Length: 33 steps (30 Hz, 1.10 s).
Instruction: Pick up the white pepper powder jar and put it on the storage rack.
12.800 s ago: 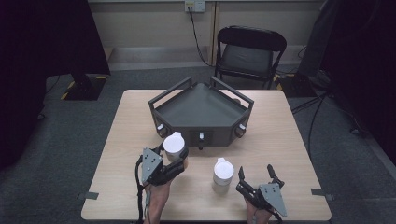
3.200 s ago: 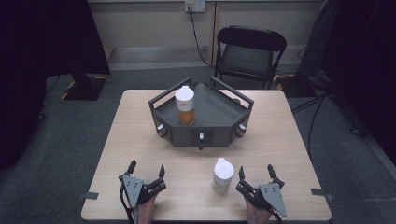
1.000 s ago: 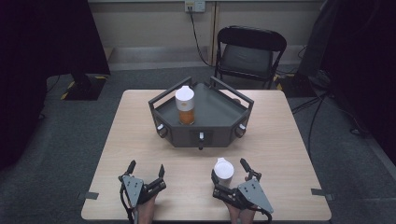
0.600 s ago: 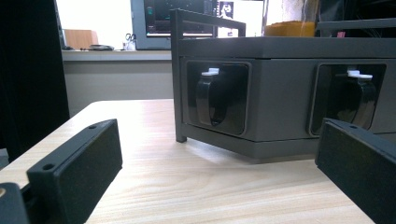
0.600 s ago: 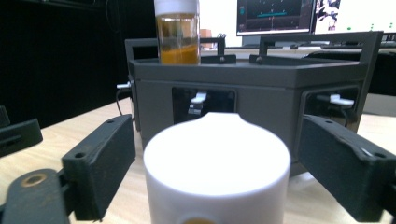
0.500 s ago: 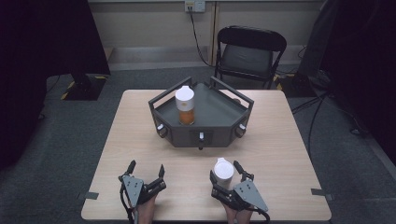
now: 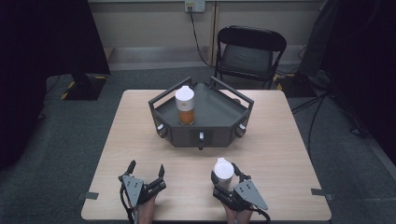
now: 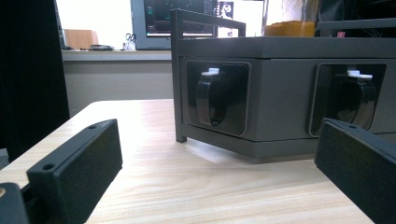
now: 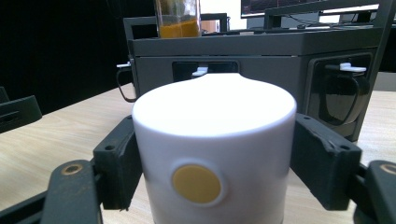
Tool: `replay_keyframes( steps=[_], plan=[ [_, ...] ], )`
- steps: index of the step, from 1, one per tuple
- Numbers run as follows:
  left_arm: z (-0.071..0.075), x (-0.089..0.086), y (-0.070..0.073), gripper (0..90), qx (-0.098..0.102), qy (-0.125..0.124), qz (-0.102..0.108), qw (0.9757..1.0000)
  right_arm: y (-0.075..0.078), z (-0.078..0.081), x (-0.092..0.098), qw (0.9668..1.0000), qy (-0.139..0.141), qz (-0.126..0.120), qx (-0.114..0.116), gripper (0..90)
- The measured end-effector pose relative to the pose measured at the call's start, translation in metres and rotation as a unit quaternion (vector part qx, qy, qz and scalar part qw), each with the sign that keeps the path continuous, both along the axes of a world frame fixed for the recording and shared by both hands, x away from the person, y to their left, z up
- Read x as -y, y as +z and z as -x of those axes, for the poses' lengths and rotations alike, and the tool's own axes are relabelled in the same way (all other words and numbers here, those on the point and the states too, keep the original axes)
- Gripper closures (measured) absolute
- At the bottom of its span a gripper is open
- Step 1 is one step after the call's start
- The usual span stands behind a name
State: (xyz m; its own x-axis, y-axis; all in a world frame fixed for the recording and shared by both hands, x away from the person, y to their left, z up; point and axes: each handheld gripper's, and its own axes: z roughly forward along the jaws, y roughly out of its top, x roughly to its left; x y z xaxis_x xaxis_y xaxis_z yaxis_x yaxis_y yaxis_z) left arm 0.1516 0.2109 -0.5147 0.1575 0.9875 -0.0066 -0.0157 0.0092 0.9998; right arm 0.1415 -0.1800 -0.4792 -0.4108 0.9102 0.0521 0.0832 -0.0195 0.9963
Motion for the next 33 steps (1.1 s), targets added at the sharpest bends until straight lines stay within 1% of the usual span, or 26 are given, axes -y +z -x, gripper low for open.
replay_keyframes(
  steps=[4, 7, 24, 33],
  plan=[
    [0.0, 0.0, 0.0, 0.2, 0.0, 0.0, 0.0, 1.0, 0.0009, -0.0007, -0.0004, 1.0, 0.001, 0.006, -0.003, 25.4],
    [0.0, 0.0, 0.0, 0.1, 0.0, 0.0, 0.0, 1.0, 0.0007, -0.0011, 0.0009, 1.0, 0.006, 0.008, -0.001, 29.0],
    [0.0, 0.0, 0.0, 0.4, 0.0, 0.0, 0.0, 1.0, 0.0002, -0.0002, -0.0004, 0.9999, 0.003, 0.012, 0.002, 29.8],
    [0.0, 0.0, 0.0001, 0.4, 0.0, 0.0, 0.0, 1.0, 0.0033, -0.0001, -0.0018, 0.9999, -0.002, 0.011, -0.004, 29.9]
  ],
)
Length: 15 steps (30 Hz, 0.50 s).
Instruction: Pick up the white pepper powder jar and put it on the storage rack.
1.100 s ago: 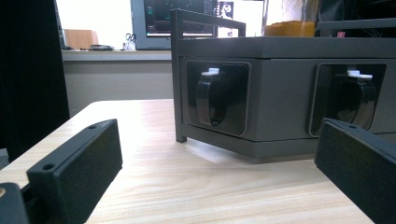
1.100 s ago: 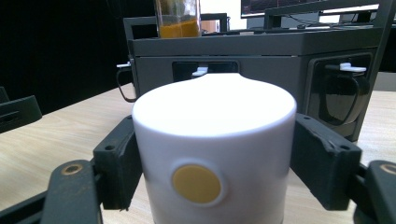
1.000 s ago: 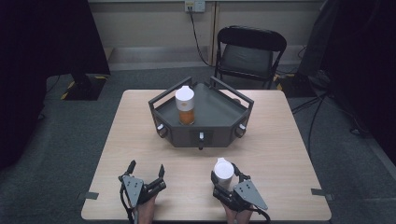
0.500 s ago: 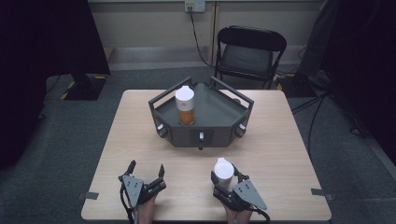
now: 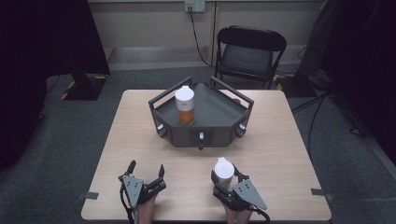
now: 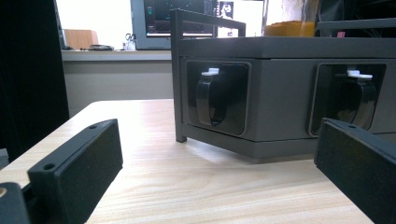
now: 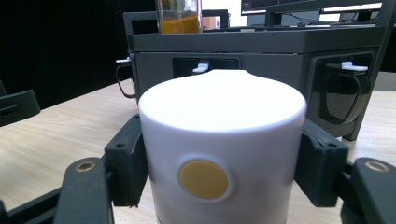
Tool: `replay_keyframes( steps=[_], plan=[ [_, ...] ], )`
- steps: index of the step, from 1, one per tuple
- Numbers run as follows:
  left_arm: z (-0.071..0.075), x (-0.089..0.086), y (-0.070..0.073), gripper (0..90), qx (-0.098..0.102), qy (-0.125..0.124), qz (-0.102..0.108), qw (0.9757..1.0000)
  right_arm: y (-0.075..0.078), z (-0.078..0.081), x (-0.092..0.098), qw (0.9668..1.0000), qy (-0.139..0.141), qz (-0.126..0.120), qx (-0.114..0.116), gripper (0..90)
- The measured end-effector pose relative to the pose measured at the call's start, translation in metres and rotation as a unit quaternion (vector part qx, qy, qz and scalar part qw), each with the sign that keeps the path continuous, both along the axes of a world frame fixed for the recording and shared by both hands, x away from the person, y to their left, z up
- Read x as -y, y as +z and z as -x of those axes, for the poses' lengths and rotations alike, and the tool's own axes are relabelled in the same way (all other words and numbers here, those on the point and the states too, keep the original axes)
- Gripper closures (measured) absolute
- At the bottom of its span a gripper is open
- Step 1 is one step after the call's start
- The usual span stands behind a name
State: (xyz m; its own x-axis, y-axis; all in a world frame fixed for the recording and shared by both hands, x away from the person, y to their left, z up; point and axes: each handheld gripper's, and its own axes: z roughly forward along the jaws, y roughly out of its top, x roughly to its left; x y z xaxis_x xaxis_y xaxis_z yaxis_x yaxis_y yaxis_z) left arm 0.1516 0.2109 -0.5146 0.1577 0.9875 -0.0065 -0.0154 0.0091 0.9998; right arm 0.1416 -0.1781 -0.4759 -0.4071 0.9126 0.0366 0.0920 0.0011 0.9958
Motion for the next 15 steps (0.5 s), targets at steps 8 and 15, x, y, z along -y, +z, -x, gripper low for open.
replay_keyframes(
  steps=[8, 15],
  plan=[
    [0.0, 0.0, 0.0, 0.4, 0.0, 0.0, 0.0, 1.0, 0.0021, -0.0007, 0.0004, 1.0, -0.001, 0.0, -0.004, 30.0],
    [0.0, 0.0, 0.0, 0.4, 0.0, 0.0, 0.0, 1.0, 0.0058, -0.0021, 0.0002, 0.9999, 0.001, 0.003, -0.01, 30.0]
  ],
)
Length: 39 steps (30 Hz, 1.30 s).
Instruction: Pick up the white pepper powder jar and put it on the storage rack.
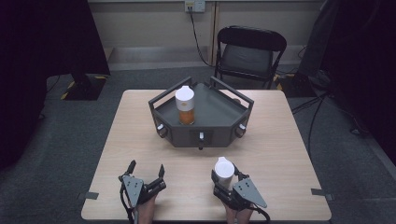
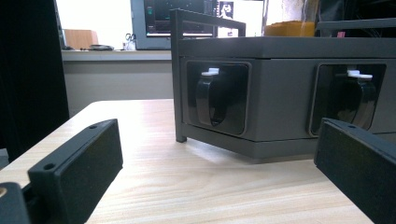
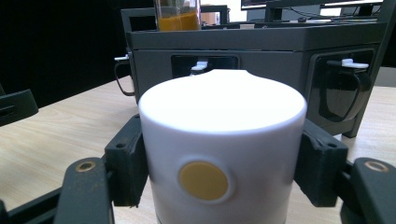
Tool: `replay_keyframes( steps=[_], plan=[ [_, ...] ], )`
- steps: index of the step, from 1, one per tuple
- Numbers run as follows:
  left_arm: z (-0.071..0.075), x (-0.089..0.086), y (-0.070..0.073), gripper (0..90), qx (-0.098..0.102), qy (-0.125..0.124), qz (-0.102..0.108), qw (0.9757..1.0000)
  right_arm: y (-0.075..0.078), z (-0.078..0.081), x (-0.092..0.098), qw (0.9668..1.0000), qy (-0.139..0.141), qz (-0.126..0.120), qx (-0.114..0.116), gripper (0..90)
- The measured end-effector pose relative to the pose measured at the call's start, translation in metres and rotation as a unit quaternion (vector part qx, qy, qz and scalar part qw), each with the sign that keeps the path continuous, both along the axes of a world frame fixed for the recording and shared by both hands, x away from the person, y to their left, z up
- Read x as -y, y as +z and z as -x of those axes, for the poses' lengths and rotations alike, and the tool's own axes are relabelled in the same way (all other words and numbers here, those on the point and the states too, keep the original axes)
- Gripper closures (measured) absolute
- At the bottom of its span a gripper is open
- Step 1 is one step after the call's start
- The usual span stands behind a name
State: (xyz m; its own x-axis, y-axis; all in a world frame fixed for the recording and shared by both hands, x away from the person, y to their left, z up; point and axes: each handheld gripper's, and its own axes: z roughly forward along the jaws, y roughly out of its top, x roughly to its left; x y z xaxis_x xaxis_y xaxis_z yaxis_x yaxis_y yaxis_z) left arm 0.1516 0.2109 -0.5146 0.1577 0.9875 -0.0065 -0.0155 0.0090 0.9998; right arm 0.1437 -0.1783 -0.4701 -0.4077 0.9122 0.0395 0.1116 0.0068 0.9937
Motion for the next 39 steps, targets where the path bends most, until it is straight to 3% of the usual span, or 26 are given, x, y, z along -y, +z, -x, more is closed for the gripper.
replay_keyframes(
  steps=[39],
  plan=[
    [0.0, 0.0, 0.0, 0.4, 0.0, 0.0, 0.0, 1.0, 0.023, -0.013, 0.001, 0.9999, 0.011, 0.01, -0.002, 30.2]
  ],
)
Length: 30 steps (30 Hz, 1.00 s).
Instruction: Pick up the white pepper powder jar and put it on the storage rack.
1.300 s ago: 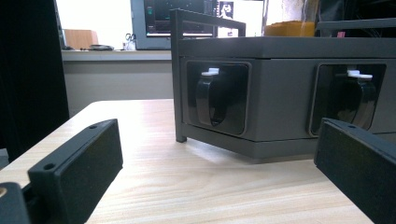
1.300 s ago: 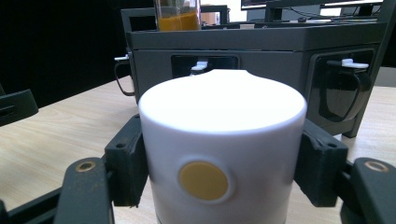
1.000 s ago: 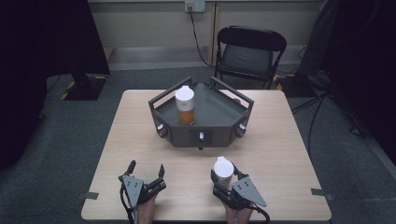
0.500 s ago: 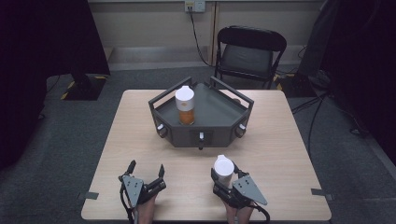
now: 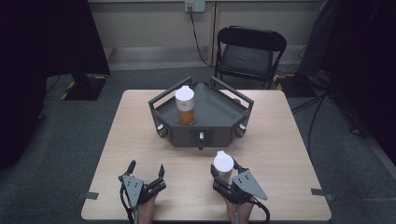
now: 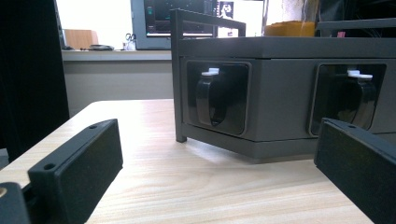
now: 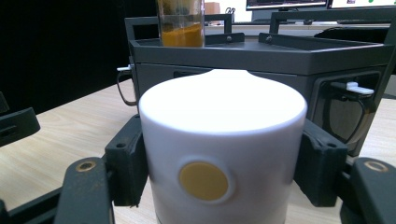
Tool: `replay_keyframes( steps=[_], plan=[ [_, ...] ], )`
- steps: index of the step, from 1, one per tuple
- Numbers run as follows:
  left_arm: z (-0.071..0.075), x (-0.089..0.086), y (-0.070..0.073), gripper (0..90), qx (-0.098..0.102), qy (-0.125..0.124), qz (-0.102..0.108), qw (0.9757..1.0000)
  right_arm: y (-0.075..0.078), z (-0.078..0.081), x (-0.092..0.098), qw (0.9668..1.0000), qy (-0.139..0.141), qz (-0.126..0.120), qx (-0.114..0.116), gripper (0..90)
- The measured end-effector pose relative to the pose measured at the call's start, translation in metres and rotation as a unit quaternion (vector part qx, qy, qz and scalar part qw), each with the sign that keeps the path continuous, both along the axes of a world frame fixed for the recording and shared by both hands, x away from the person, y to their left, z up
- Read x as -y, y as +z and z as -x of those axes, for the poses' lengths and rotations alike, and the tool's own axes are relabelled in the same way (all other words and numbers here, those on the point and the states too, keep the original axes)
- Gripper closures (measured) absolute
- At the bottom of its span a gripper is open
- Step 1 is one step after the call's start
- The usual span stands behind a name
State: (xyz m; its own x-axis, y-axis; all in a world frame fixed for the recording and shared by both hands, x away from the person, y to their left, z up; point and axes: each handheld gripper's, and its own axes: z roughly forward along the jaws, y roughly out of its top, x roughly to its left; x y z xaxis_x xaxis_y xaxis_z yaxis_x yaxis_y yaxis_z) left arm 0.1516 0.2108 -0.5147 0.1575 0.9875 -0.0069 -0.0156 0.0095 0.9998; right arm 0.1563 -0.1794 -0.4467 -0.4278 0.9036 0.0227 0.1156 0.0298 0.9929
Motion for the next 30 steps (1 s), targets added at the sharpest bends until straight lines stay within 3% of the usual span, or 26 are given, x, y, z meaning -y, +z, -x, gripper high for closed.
replay_keyframes(
  steps=[30],
  plan=[
    [0.0, 0.0, 0.0, 0.6, 0.0, 0.0, 0.0, 1.0, 0.039, -0.029, -0.004, 0.9999, 0.006, 0.006, 0.007, 30.2]
  ],
)
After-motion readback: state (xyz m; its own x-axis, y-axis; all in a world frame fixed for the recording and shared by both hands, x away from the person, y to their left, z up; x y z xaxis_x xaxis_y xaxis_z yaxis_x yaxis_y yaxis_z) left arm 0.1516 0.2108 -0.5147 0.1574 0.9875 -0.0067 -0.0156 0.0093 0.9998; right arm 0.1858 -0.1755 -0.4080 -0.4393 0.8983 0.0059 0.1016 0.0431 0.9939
